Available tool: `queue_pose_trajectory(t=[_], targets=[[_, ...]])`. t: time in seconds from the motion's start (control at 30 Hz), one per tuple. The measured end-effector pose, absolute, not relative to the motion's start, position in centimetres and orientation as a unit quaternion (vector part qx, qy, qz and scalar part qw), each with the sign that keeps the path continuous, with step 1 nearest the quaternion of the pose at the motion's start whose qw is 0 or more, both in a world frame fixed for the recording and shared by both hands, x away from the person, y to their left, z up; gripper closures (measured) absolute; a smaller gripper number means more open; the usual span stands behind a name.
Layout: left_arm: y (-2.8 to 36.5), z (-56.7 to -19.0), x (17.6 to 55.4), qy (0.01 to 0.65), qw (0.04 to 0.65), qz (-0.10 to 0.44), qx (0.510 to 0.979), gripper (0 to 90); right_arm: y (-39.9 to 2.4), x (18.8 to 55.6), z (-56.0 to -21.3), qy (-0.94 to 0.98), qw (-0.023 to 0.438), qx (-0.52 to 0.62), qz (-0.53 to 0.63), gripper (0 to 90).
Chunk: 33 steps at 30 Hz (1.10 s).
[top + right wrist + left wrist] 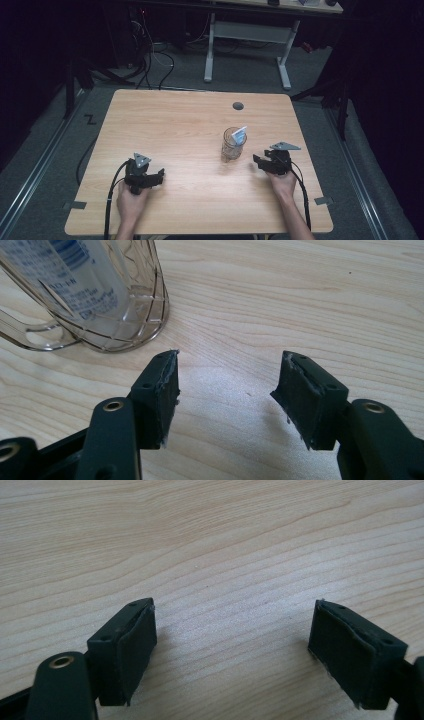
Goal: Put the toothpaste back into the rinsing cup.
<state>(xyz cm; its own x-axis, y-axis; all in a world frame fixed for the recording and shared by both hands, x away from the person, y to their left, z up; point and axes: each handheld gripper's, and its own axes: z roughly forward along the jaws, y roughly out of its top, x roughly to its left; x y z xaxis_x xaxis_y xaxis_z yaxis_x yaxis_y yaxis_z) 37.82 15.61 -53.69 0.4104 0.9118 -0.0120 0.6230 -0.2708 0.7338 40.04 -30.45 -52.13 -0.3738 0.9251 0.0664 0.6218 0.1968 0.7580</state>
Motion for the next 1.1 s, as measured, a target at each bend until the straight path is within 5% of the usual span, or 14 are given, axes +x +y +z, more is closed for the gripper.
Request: queue_pose_trajectory(t=[1.1], targets=[[15.62, -53.68, 37.8, 0.499, 0.339, 0.212, 0.769, 19.2, -29.59, 40.47, -53.09, 0.765, 0.229, 0.507, 0.325, 40.8]])
